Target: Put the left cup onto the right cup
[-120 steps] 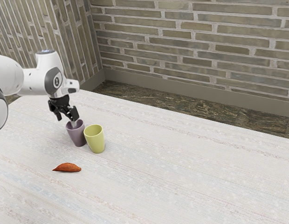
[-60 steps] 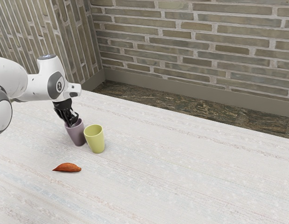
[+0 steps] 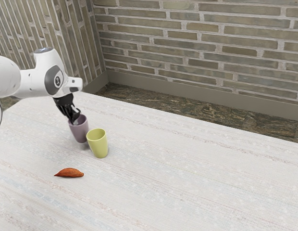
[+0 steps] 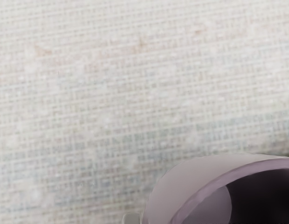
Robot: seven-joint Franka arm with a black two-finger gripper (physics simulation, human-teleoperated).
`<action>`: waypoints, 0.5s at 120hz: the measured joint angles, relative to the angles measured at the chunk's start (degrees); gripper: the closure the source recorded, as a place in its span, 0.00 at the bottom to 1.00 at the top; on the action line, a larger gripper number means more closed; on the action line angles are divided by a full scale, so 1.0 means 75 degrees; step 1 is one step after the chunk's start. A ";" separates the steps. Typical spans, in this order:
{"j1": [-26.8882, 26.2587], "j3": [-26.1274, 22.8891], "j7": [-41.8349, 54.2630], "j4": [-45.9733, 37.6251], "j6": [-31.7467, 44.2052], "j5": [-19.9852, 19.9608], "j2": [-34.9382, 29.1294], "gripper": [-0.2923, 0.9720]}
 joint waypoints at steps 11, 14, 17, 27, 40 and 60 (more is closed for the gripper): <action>0.0001 0.0003 0.0024 -0.0092 -0.0163 0.0033 -0.0418 0.85; 0.0001 0.0002 0.0030 -0.0100 -0.0227 0.0043 -0.0512 0.85; 0.0001 0.0003 0.0035 -0.0105 -0.0301 0.0053 -0.0616 0.85; 0.0001 0.0004 0.0052 -0.0116 -0.0596 0.0080 -0.0942 0.85; -0.0022 0.0001 0.0073 -0.0133 -0.1061 0.0100 -0.1351 0.85; -0.0403 -0.0020 0.0101 -0.0147 -0.1740 0.0106 -0.1826 0.85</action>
